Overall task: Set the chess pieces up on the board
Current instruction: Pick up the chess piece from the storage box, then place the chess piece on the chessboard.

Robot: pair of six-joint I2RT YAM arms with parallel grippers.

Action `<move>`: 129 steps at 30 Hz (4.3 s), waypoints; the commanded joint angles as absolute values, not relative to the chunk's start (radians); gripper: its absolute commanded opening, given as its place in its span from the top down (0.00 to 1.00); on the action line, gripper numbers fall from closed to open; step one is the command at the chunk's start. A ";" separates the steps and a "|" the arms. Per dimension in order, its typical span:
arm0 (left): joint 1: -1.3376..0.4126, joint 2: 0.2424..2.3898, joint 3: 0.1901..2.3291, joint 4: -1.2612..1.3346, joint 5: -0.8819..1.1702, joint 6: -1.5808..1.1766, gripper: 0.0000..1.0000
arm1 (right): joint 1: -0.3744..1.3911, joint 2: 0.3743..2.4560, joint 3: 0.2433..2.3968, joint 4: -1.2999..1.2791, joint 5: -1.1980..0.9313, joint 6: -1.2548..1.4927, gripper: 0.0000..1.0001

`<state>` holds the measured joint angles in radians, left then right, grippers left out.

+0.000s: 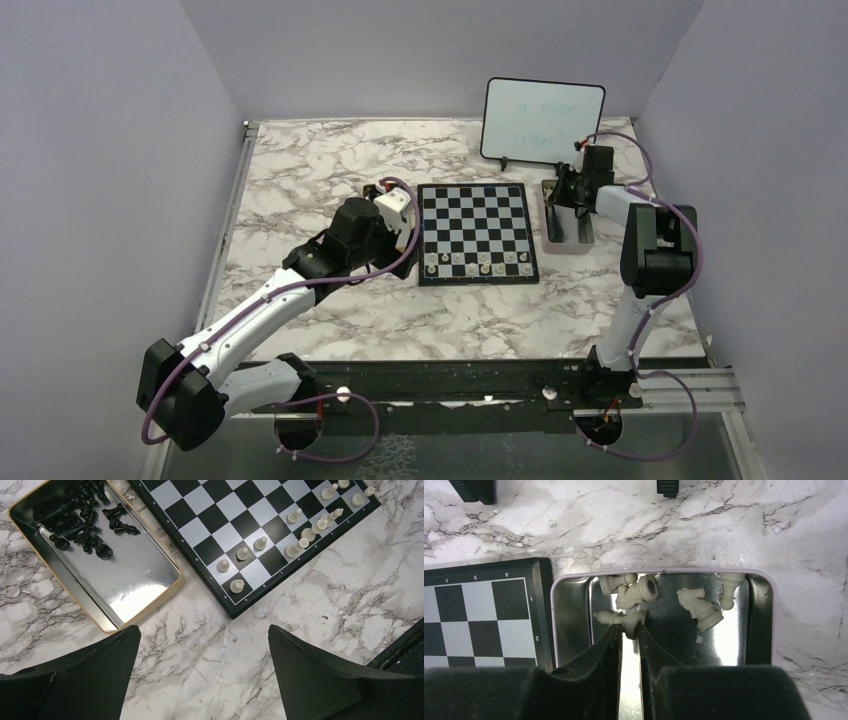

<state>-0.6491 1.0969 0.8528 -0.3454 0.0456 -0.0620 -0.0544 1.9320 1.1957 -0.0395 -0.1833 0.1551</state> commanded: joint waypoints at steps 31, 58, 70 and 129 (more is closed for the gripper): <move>-0.576 1.108 0.860 -0.356 -0.123 -0.146 0.01 | -0.059 1.679 1.095 -0.180 -0.060 0.168 0.92; -0.575 1.239 1.002 -0.005 0.416 -0.593 0.38 | 0.251 1.274 0.876 -0.038 -0.450 0.494 0.92; -0.577 1.333 0.963 0.195 0.468 -0.775 0.50 | 0.413 1.214 0.832 0.102 -0.466 0.624 0.92; -0.660 1.453 1.149 -0.149 0.277 -0.504 0.93 | 0.425 1.063 0.758 0.027 -0.383 0.546 0.49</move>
